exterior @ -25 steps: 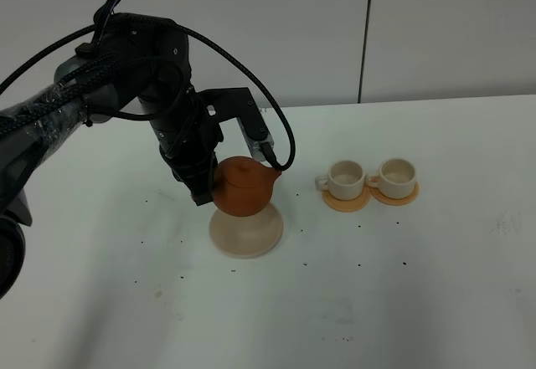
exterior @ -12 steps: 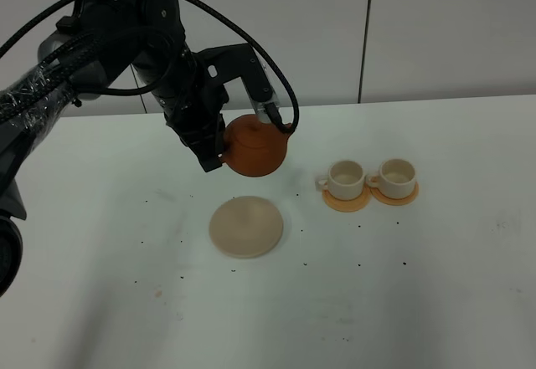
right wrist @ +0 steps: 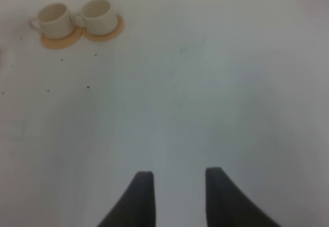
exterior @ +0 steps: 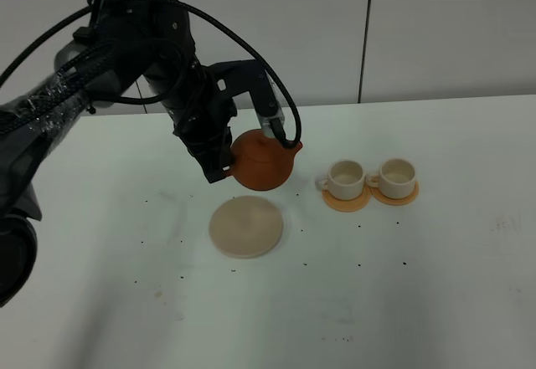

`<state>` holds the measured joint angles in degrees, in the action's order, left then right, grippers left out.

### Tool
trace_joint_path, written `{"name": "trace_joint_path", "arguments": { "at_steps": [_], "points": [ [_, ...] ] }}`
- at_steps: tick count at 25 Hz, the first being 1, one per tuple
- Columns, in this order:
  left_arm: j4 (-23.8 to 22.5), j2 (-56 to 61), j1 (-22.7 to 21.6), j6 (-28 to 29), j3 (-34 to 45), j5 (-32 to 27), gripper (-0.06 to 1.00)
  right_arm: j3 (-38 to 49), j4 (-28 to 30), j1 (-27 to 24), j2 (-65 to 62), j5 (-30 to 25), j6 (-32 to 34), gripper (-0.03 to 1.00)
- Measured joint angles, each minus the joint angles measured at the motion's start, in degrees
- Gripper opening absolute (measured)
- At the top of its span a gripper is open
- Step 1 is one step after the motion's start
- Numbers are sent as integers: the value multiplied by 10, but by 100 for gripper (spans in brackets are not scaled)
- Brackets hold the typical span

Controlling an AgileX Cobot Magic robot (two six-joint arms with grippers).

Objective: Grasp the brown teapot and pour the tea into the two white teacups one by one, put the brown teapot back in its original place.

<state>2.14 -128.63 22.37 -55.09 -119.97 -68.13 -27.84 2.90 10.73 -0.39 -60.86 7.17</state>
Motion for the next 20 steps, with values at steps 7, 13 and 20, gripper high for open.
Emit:
{"name": "trace_joint_path", "arguments": {
  "at_steps": [7,13,20],
  "points": [
    [0,-30,25,6,-63,0,17,0,0,0,0,0,1,24],
    [2,-47,45,13,-105,0,17,0,0,0,0,0,1,24],
    [28,-58,48,14,-106,0,17,0,0,0,0,0,1,24]
  ]
}}
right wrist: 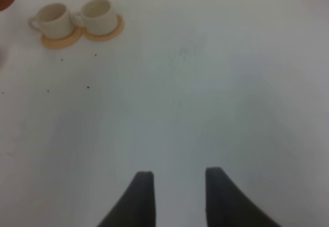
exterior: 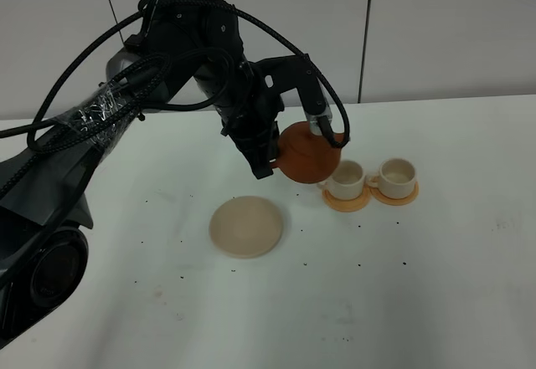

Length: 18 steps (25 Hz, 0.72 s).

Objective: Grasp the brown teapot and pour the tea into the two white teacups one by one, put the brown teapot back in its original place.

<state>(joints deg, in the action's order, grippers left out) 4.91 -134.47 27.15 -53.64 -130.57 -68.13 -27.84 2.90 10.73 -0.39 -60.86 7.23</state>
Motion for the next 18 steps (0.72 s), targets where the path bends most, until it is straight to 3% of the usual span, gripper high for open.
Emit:
{"name": "trace_joint_path", "arguments": {
  "at_steps": [9,15,18],
  "points": [
    [64,0,0,0,0,1,17,0,0,0,0,0,-1,24],
    [70,0,0,31,0,1,17,0,0,0,0,0,-1,24],
    [50,0,5,54,0,1,17,0,0,0,0,0,0,24]
  ]
}}
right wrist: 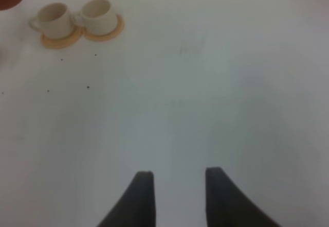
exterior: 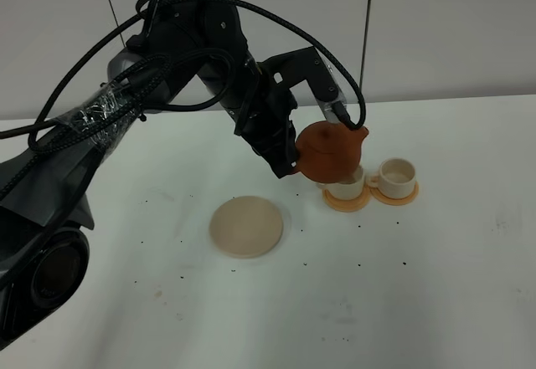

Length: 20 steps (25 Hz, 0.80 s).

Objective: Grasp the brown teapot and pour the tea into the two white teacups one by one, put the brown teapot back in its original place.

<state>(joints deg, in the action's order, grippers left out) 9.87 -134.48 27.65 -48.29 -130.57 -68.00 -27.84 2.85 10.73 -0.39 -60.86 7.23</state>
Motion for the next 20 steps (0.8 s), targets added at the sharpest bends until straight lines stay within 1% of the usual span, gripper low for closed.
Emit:
{"name": "trace_joint_path", "arguments": {
  "at_steps": [5,12,20],
  "points": [
    [-71,-1,26,49,-19,0,17,0,0,0,0,0,0,24],
    [-71,-1,35,66,-77,0,17,0,0,0,0,0,0,24],
    [-76,-13,39,65,-81,2,17,0,0,0,0,0,-1,24]
  ]
}}
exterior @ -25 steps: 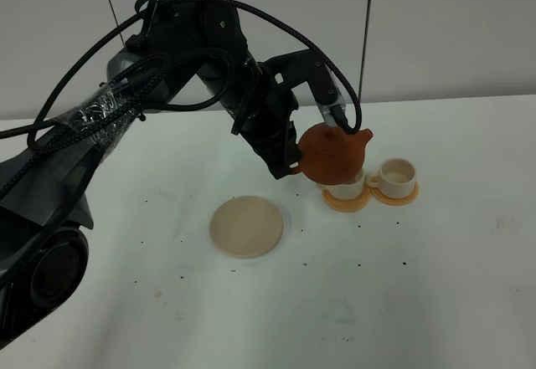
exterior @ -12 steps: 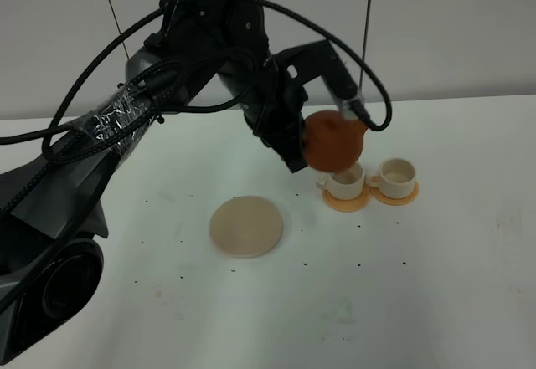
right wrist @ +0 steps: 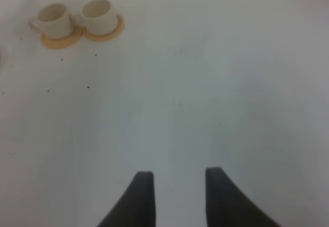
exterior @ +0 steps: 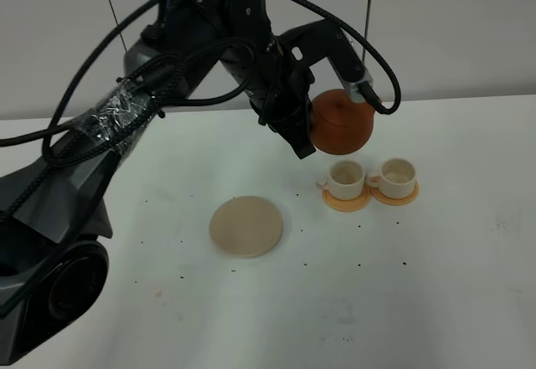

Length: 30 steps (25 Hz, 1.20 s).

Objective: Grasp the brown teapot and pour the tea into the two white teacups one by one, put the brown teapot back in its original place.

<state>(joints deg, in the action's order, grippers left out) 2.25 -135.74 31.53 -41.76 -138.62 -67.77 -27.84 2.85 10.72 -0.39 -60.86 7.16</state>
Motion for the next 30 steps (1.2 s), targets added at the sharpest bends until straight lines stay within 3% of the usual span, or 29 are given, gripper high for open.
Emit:
{"name": "trace_joint_path", "arguments": {
  "at_steps": [16,30],
  "points": [
    [-27,-37,12,-80,-25,80,17,0,0,0,0,0,0,24],
    [-59,-38,12,-133,-27,76,17,0,0,0,0,0,0,24]
  ]
}}
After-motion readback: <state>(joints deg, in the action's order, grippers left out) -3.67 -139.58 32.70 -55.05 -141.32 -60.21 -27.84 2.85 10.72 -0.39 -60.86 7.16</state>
